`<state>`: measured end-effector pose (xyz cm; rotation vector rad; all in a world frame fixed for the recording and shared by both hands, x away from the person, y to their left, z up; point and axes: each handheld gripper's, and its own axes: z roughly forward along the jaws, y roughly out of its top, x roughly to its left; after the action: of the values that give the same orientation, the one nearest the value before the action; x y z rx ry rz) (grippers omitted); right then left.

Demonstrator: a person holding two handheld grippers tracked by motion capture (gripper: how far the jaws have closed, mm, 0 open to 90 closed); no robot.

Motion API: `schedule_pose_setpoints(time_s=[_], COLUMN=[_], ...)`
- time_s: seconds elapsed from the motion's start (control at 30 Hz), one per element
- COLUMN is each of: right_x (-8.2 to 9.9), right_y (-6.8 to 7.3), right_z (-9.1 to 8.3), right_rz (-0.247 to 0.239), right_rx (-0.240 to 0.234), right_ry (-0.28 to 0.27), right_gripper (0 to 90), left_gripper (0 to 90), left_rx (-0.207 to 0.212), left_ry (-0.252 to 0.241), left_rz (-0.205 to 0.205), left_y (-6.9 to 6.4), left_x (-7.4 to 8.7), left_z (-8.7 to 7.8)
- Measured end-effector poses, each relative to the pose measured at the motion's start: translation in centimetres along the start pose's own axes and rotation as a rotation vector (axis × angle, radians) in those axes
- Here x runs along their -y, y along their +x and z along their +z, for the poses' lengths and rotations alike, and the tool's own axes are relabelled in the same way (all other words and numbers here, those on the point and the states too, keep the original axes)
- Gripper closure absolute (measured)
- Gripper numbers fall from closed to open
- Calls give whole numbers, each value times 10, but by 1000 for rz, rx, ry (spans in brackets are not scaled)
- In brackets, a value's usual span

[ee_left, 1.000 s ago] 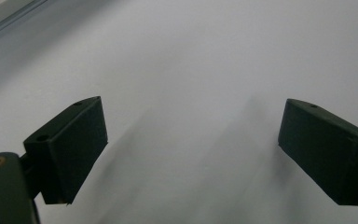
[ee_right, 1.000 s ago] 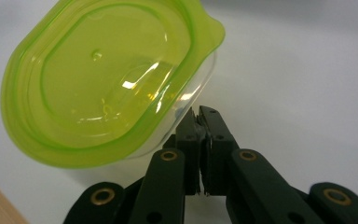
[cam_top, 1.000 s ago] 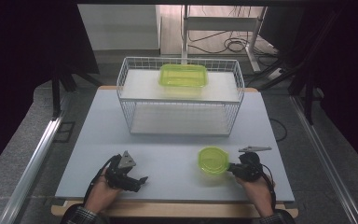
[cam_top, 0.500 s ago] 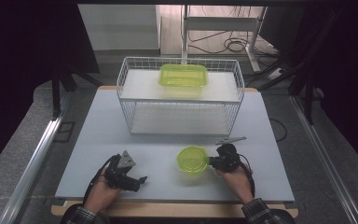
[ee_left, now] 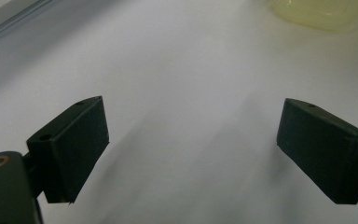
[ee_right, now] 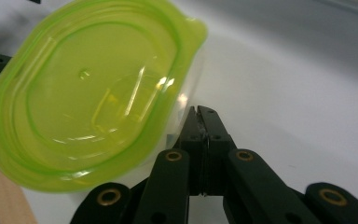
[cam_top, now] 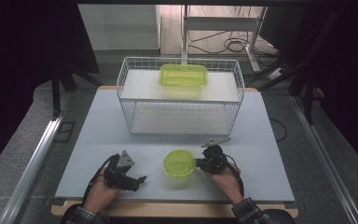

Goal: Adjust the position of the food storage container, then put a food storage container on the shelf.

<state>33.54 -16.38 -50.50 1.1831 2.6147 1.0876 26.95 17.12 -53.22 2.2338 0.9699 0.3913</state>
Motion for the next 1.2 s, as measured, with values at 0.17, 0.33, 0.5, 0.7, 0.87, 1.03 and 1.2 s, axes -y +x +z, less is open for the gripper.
schedule_pose_setpoints(time_s=[0.17, 0.33, 0.5, 0.7, 0.87, 1.03, 1.2], right_x=[4, 7, 10, 20, 27, 26, 24], right_y=[-8, -10, -10, -11, -15, -16, -12], right_z=[-15, -27, -39, -41, -39, -37, -35], right_rz=[-3, -25, -49, -63, -49, -41, -73], right_rx=[39, 57, 85, 95, 80, 54, 40], right_ry=[-47, -86, -126, -123, -110, -120, -132], right_gripper=[844, 774, 648, 384, 241, 157, 69], left_gripper=[88, 86, 81, 78, 76, 75, 75], left_rx=[7, 8, 1, -4, -7, -7, -5], left_ry=[-2, -7, -8, -13, -13, -12, -9], left_rz=[-6, -8, -4, 0, 4, 6, 9], left_y=[0, 0, 1, 1, 1, 1, 1], left_x=[0, 0, 1, 2, 2, 2, 2], left_z=[0, -1, 0, 0, 0, 1, 1])
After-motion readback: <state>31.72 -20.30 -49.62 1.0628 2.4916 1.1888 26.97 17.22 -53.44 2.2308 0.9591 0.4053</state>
